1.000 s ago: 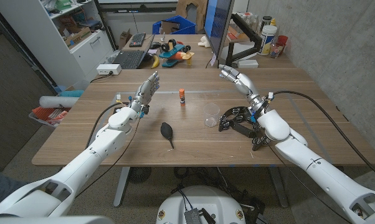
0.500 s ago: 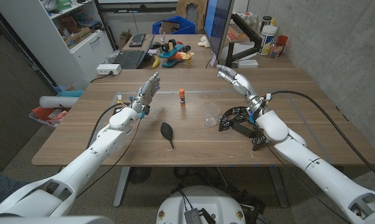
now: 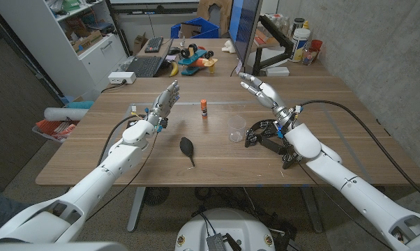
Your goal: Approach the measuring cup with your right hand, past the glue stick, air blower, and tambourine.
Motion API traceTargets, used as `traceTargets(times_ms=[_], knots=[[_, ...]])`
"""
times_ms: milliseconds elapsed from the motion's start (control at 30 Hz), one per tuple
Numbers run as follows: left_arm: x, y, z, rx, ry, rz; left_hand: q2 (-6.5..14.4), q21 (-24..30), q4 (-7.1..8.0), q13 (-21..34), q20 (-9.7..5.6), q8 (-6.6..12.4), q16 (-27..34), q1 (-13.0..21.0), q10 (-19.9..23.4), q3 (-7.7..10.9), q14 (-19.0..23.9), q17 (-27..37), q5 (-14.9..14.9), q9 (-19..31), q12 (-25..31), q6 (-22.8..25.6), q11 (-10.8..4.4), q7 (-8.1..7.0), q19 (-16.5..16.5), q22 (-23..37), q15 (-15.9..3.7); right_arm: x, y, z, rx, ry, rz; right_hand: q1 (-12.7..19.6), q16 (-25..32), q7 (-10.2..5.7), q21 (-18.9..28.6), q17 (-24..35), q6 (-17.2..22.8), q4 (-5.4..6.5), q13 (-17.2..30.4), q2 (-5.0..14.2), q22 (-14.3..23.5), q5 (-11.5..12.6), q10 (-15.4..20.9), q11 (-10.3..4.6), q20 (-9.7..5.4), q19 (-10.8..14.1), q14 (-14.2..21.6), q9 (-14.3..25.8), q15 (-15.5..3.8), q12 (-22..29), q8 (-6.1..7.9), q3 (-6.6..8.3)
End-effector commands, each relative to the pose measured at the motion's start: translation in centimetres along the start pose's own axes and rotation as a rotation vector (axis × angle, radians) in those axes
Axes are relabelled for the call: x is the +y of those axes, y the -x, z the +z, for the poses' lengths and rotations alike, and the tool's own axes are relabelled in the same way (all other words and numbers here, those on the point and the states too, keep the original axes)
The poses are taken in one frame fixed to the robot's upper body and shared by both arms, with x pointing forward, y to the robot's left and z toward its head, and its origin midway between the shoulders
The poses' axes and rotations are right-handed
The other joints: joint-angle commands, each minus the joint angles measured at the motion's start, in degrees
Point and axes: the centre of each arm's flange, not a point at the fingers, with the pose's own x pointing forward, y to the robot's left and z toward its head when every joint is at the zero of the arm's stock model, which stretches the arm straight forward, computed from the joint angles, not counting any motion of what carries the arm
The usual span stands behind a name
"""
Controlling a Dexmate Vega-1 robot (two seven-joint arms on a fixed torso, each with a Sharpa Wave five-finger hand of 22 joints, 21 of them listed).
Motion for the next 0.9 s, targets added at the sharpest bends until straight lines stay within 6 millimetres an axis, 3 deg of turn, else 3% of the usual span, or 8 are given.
traceTargets(times_ms=[33, 800, 900], knots=[[0.1, 0.0, 0.1, 0.001, 0.001, 0.0, 0.49, -0.07, -0.27, 0.28, -0.13, 0.37, 0.23, 0.17, -0.47, 0.06, -0.34, 0.18, -0.23, 0.21, 0.03, 0.22, 0.09, 0.05, -0.3, 0.2, 0.06, 0.4, -0.2, 0.6, -0.025, 0.037, 0.018, 0.5, -0.06, -0.23, -0.09, -0.07, -0.03, -0.47, 0.34, -0.46, 0.2, 0.59, 0.13, -0.4, 0.13, -0.36, -0.3, 0.12, -0.07, 0.09, 0.01, 0.0], [0.2, 0.4, 0.2, 0.002, -0.008, -0.004, 0.64, -0.13, -0.43, 0.28, -0.07, 0.35, 0.26, 0.13, -0.7, 0.0, -0.45, 0.19, -0.26, 0.21, 0.01, 0.25, 0.03, 0.08, -0.61, 0.2, 0.07, 1.3, -0.6, 1.7, -0.049, 0.145, 0.067, 0.88, -0.31, -1.39, -0.24, -0.15, -0.03, -0.91, 0.39, -0.73, 0.2, 0.94, 0.04, -1.1, 0.33, -1.25, -0.78, 0.14, -0.22, 0.0, 0.03, 0.11], [0.3, 0.5, 0.2, 0.002, -0.009, -0.002, 0.66, -0.13, -0.45, 0.28, -0.02, 0.36, 0.27, 0.12, -0.63, -0.02, -0.44, 0.19, -0.27, 0.21, 0.05, 0.3, 0.02, 0.03, -0.62, 0.2, 0.07, 1.4, -0.6, 1.8, -0.048, 0.157, 0.071, 0.95, -0.26, -1.46, -0.38, -0.17, 0.09, -1.02, 0.41, -0.79, 0.2, 1.06, 0.33, -1.38, 0.92, -1.94, -0.66, 0.15, 0.27, 0.1, 0.07, 0.14]])
